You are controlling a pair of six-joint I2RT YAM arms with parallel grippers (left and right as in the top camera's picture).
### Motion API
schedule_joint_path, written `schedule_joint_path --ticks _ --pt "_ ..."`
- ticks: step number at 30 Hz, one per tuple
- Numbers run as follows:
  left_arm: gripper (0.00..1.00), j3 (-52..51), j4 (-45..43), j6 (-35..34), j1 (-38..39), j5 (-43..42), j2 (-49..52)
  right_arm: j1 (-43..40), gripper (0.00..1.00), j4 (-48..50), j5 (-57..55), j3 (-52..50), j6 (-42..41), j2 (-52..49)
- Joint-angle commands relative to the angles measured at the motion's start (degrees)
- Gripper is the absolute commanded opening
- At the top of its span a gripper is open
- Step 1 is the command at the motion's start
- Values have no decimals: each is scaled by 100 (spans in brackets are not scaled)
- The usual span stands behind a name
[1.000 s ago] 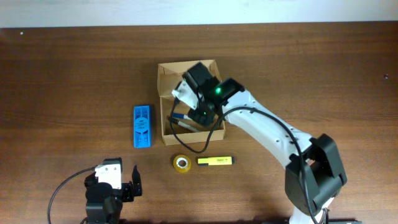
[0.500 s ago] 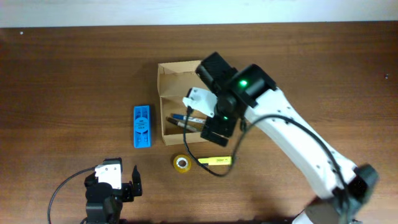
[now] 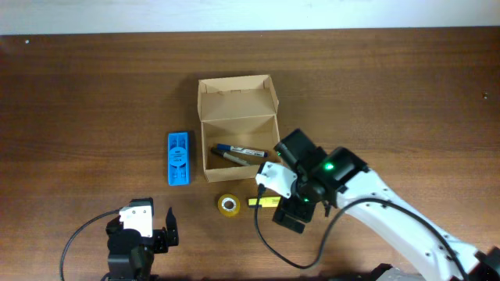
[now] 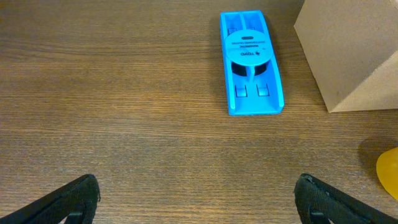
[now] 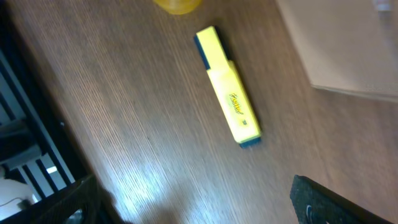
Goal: Pack container
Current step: 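Move the right gripper to the yellow highlighter and grasp it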
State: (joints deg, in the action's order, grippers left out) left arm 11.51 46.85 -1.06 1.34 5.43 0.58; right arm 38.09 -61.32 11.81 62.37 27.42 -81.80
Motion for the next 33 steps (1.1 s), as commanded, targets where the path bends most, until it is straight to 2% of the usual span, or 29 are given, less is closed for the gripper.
schedule_joint_path --ticks 1,9,20,28,33 --pt "100 -42 -15 92 -39 42 -24 140 99 184 210 -107 -136 -267" --pt "100 -42 -15 92 -39 42 -24 260 99 387 15 -109 -138 -1222" --pt "100 -42 -15 92 -39 42 -24 481 99 1023 -1165 -109 2 -2031" --pt "100 -42 -15 92 -39 42 -24 481 88 1381 -1165 -109 129 -2085" --pt "100 -42 -15 92 -39 42 -24 481 84 1429 -1088 -166 127 -2096"
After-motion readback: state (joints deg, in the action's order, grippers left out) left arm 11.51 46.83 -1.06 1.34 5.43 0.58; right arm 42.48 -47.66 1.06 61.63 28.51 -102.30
